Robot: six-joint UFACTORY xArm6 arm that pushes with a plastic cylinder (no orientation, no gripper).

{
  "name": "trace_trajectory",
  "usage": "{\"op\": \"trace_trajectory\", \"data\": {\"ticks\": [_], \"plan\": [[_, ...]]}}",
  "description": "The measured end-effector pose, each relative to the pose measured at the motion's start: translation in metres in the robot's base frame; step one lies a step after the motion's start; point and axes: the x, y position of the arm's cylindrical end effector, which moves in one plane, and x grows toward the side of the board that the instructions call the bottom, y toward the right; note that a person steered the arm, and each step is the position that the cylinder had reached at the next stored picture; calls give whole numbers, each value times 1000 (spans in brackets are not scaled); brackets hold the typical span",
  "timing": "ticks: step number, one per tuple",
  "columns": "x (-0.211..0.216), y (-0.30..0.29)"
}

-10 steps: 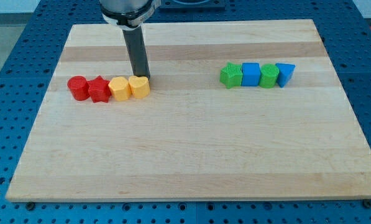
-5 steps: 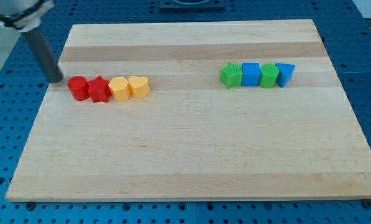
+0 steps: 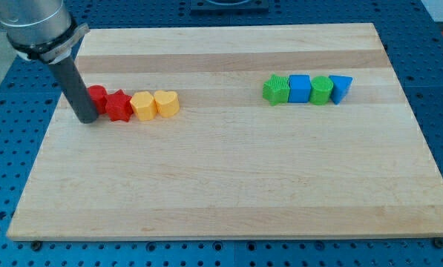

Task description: Move the red circle slightly up

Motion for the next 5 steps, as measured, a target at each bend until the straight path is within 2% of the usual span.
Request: {"op": "trace_trajectory", "data": {"ticks": [3, 5], "plan": [[-68, 0], [-96, -18]]}}
